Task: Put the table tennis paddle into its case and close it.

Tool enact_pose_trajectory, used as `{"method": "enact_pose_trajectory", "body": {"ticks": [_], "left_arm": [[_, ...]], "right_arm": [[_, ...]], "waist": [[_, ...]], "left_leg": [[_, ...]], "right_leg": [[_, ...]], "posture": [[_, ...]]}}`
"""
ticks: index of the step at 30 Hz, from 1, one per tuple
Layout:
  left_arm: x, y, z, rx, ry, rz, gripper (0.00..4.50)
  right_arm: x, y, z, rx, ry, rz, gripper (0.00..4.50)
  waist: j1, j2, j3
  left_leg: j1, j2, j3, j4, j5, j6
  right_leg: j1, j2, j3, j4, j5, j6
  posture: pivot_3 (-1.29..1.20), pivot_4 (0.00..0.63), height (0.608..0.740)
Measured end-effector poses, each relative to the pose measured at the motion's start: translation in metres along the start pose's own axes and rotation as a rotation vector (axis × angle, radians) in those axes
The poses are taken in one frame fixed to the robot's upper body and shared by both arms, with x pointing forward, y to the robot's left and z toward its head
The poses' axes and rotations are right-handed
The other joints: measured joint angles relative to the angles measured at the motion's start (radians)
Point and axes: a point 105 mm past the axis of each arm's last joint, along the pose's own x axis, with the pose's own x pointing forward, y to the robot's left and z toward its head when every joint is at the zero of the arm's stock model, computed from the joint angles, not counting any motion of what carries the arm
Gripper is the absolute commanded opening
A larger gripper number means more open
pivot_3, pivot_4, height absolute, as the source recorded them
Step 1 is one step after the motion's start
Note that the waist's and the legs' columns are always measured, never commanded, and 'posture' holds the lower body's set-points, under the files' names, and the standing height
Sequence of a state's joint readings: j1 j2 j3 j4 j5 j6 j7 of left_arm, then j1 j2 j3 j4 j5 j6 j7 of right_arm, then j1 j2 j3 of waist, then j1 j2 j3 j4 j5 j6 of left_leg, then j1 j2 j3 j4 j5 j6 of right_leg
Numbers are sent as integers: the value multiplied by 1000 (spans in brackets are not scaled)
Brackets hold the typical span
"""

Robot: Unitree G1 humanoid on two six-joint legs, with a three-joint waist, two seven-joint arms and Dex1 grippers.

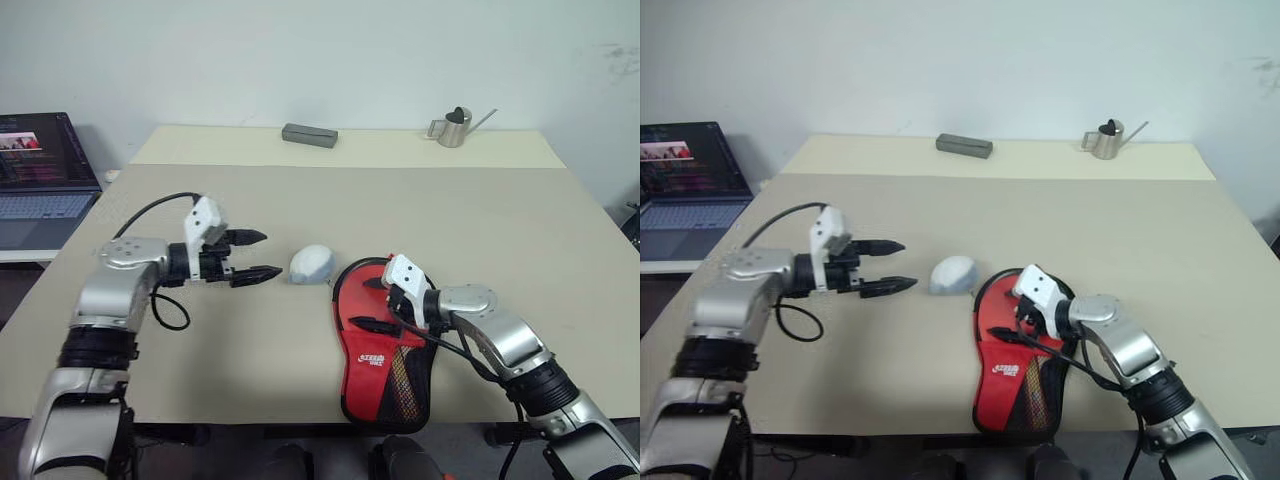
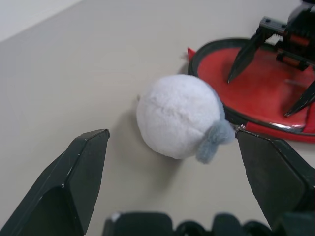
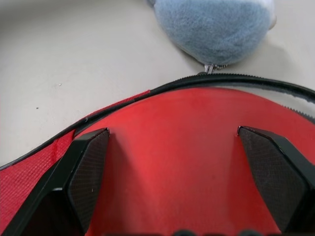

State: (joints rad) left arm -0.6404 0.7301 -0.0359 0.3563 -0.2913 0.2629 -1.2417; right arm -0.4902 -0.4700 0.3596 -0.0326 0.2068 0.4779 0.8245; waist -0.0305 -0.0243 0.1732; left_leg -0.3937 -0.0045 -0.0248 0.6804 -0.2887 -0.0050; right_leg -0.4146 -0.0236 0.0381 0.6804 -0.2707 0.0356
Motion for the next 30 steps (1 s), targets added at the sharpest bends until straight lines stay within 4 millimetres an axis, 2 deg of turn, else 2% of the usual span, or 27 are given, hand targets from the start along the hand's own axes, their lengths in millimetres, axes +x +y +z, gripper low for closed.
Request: {"method": "enact_pose_trajectory", "body": {"ticks": [4, 15, 21, 30], "left_arm": [[15, -2, -6, 32, 40, -50, 4500], [29, 13, 2, 133, 60, -64, 4500], [45, 8, -3, 172, 80, -125, 4500], [56, 4, -2, 217, 113, -212, 4500]], "right_arm": [[1, 0, 0, -10, -1, 0, 4477], [2, 1, 0, -15, -2, -1, 4477], [2, 1, 0, -12, -3, -2, 4477], [2, 1, 0, -9, -1, -2, 4477]], "waist": [[-1, 0, 0], [-2, 0, 0], [-2, 0, 0], [-2, 0, 0]], "left_leg": [[0, 0, 0, 0, 0, 0], [0, 0, 0, 0, 0, 0], [0, 0, 0, 0, 0, 0], [0, 0, 0, 0, 0, 0]], "right_leg": [[0, 0, 0, 0, 0, 0], [0, 0, 0, 0, 0, 0], [0, 0, 0, 0, 0, 0], [0, 1, -1, 0, 0, 0]], "posture": [[0, 150, 740], [0, 150, 740], [0, 150, 740], [0, 150, 740]]}}
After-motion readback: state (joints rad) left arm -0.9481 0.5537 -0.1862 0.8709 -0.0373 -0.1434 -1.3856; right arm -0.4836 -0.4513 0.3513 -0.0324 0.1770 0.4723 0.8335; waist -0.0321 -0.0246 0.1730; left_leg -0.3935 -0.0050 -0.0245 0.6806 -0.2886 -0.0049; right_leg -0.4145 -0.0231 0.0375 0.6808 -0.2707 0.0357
